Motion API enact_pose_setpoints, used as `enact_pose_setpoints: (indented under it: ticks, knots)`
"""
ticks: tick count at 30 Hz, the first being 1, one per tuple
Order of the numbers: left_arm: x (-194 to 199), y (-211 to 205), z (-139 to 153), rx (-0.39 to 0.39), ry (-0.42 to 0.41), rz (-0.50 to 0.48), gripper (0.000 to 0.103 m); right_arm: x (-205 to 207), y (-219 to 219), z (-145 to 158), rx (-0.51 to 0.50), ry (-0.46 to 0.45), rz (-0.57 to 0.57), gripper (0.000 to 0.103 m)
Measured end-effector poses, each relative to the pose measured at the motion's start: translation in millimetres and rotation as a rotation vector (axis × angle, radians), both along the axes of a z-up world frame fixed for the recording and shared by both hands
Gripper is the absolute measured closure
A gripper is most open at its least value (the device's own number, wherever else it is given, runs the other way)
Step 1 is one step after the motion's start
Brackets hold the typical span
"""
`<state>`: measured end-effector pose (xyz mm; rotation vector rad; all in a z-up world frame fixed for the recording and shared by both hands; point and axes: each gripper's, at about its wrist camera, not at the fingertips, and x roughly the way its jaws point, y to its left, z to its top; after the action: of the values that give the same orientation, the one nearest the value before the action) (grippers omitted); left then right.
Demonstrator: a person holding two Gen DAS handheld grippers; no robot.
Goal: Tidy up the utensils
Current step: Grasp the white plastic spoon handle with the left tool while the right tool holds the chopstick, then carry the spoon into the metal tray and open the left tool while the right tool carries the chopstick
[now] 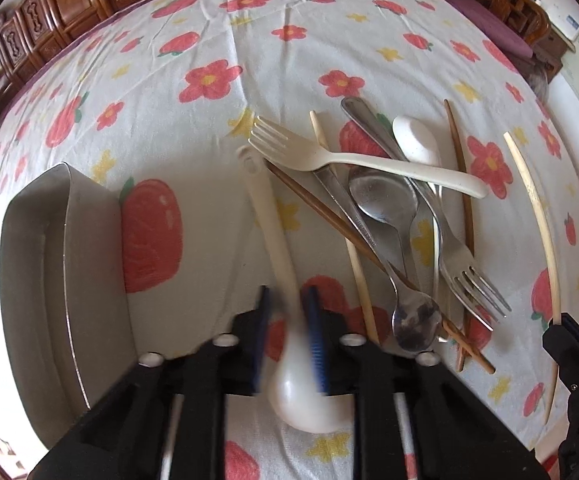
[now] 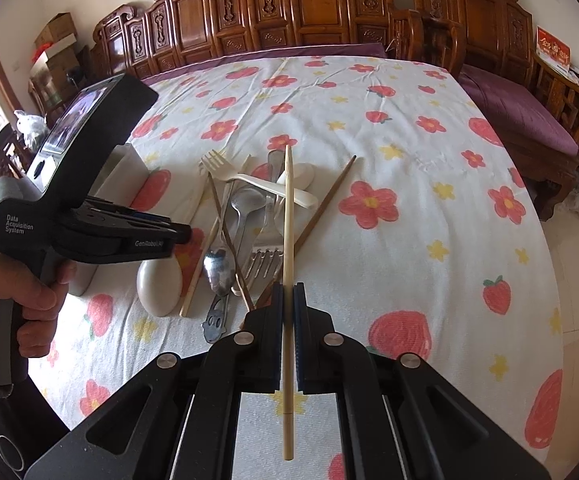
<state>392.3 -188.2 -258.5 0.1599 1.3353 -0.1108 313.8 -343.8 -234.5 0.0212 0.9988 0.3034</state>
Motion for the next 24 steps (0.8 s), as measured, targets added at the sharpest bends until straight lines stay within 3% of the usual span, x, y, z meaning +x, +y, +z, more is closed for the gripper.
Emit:
enact_pose_setpoints:
  ticks: [6, 24]
  knots:
    - [-7, 15, 5, -0.031, 0.009, 0.022, 0.095, -3, 9, -1, -0.007, 0.000, 0.023, 0.097]
    - [-34, 66, 74, -0.065, -0.162, 0.011, 0.095, -16, 40, 22, 0.026, -0.042, 0.088, 0.097]
